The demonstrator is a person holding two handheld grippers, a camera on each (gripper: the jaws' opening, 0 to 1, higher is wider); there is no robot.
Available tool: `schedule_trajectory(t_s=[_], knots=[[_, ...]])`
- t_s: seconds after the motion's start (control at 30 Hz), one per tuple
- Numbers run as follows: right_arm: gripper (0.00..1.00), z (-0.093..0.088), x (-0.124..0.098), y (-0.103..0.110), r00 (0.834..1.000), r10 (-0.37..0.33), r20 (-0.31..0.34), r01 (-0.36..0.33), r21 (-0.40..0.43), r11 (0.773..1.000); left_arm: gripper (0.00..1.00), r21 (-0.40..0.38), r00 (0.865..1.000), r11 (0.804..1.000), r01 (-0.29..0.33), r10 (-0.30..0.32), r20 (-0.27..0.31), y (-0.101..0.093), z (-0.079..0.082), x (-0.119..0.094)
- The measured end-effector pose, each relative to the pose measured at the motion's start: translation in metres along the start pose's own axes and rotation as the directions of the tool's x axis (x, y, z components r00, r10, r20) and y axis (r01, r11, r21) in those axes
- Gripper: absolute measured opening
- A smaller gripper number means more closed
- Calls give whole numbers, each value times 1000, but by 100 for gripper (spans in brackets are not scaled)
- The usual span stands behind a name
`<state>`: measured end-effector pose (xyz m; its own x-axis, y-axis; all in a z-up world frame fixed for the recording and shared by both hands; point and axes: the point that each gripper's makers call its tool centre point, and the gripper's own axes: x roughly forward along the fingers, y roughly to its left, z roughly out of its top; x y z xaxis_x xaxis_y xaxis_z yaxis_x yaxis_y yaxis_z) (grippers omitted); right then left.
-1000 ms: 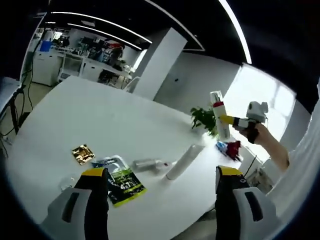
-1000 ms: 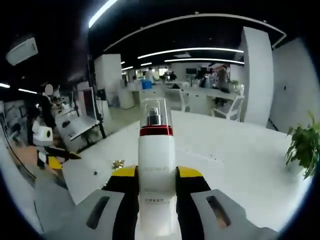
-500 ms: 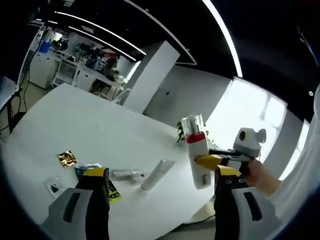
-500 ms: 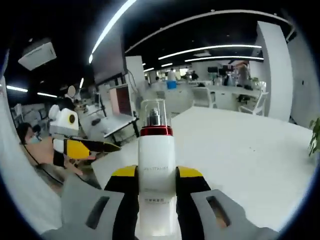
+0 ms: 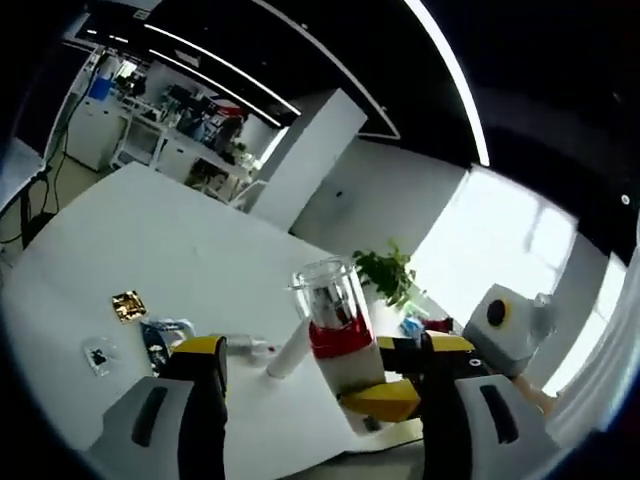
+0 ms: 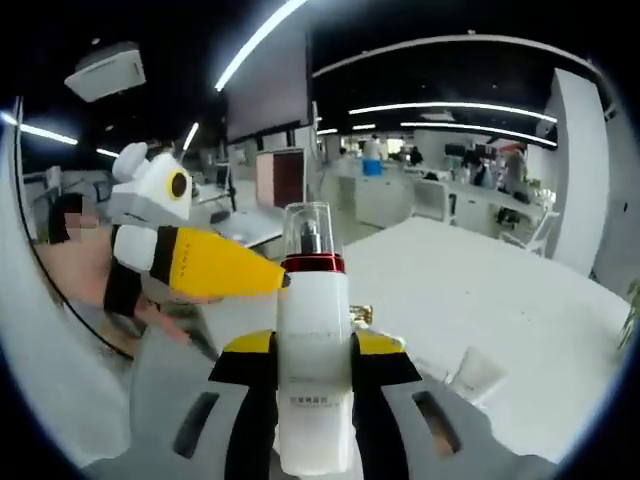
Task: Arrange the skincare products in the storage area until every visible bottle or jar stands upright without overlapping.
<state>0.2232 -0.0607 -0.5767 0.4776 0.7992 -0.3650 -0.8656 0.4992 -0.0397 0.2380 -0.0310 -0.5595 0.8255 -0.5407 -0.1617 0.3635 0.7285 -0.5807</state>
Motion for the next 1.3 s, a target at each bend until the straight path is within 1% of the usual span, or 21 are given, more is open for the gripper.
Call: schedule_trajectory(t_s=[0.1, 0.17, 0.23, 0.3, 0.37, 0.47, 0.53, 0.6, 0.67, 0.73, 0.77, 0.8, 0.83, 0.87, 0.93, 1.03, 1.1, 1.17, 1.2, 1.27, 1.3], knots=[[26, 6, 0, 11, 1000, 1, -3, -1, -83, 997, 67, 15, 1000, 1000, -1, 1, -5, -4, -2, -2], [26, 7, 1, 17, 1000, 2, -8, -3, -99, 995, 62, 1, 1000, 1000, -3, 3, 18, -4, 1, -4], [26, 8, 3, 19, 1000, 8, -11, -10, -118, 993, 48, -5, 999, 1000, 2, -1, 44, -4, 4, -6], [27, 10, 4, 24, 1000, 25, -12, -26, -139, 990, 37, 3, 998, 1000, 1, -1, 60, -6, 6, -7], [27, 12, 5, 25, 1000, 24, -7, -24, -156, 988, 35, 17, 998, 1000, 4, -5, 64, -8, 6, -8], [27, 17, 5, 25, 1000, 20, 14, -17, -172, 985, 36, 14, 999, 1000, -5, 4, 46, -7, 0, -10], [27, 19, 5, 26, 1000, 23, 18, -19, -192, 981, 34, -7, 997, 1000, -3, 3, 73, -8, 1, -11], [27, 19, 7, 27, 1000, 25, 19, -21, -204, 979, 30, -18, 997, 1000, 0, 2, 79, -10, 2, -13], [27, 19, 8, 27, 999, 32, 23, -27, -200, 980, 29, -9, 996, 1000, -10, 10, 88, -8, 4, -12], [27, 20, 8, 27, 999, 34, 30, -27, -194, 981, 26, -24, 995, 1000, -1, 3, 97, -10, 6, -12], [27, 20, 9, 28, 999, 38, 33, -31, -190, 981, 26, -17, 995, 1000, 4, -2, 100, -11, 6, -13], [27, 20, 9, 28, 999, 39, 35, -32, -183, 983, 25, 17, 995, 1000, 11, -13, 98, -14, 8, -12], [27, 20, 9, 29, 999, 36, 40, -29, -167, 986, 25, 35, 996, 999, 18, -21, 87, -16, 7, -13], [28, 19, 9, 29, 999, 38, 39, -31, -157, 987, 24, 73, 998, 997, 32, -36, 50, -18, 5, -11], [28, 16, 8, 32, 997, 55, 46, -50, -98, 994, 24, 125, 999, 991, 47, -50, 19, -22, 3, -12], [29, 14, 4, 38, 995, 98, 35, -93, -108, 990, 23, 158, 997, 984, 77, -75, -19, -26, -2, -14], [30, 16, 0, 41, 991, 126, 53, -120, -112, 986, 23, 159, 994, 982, 106, -103, -25, -29, -1, -17], [30, 19, -3, 45, 982, 166, 86, -159, -84, 984, 23, 169, 990, 975, 144, -139, -40, -32, 0, -20], [31, 21, -6, 48, 974, 200, 109, -194, -60, 979, 23, 181, 987, 971, 160, -153, -50, -34, 0, -21], [31, 24, -11, 50, 955, 262, 142, -265, -1, 964, 23, 225, 978, 953, 204, -189, -89, -39, -1, -24], [31, 24, -12, 51, 952, 272, 142, -277, 19, 961, 23, 246, 973, 943, 225, -205, -107, -43, -3, -25]])
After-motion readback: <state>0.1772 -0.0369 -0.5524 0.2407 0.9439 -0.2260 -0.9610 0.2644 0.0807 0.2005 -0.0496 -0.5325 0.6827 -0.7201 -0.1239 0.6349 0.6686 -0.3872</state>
